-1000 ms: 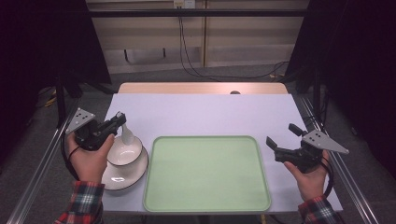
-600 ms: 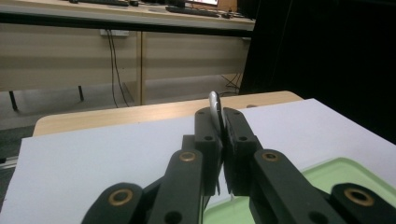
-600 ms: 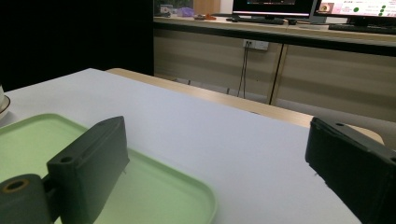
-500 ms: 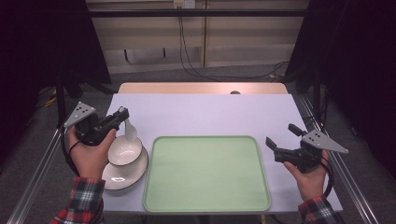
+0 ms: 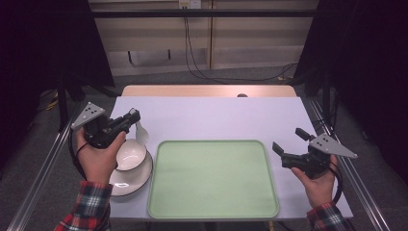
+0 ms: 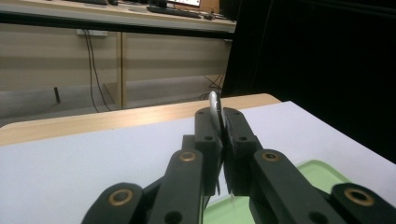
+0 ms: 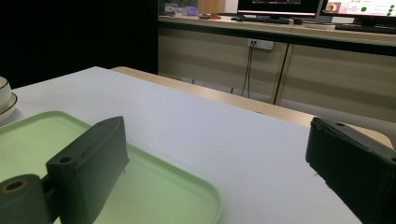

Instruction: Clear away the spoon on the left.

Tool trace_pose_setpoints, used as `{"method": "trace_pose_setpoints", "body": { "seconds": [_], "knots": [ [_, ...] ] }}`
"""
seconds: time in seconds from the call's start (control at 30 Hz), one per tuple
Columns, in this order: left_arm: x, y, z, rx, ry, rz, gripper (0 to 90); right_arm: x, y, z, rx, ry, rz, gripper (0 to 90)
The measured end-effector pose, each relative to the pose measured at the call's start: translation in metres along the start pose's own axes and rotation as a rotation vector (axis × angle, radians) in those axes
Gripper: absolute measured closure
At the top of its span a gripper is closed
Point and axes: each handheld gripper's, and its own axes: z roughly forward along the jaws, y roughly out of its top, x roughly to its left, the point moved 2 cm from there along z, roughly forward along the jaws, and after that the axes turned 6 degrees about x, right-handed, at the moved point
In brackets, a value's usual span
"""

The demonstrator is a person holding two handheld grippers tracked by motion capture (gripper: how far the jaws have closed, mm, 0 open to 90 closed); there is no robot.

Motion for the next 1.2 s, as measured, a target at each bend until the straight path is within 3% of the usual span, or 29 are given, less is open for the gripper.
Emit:
{"method": "trace_pose_setpoints", "body": {
  "seconds": [0.47, 1.2],
  "knots": [
    [-0.013, -0.003, 0.011, 0.010, -0.056, -0.001, 85.6, 0.001, 0.000, 0.000, 0.000, -0.003, -0.007, 5.2],
    [-0.027, -0.016, 0.027, 0.042, -0.101, -0.006, 85.6, 0.002, 0.000, 0.001, 0.003, 0.008, -0.011, 5.2]
  ]
}}
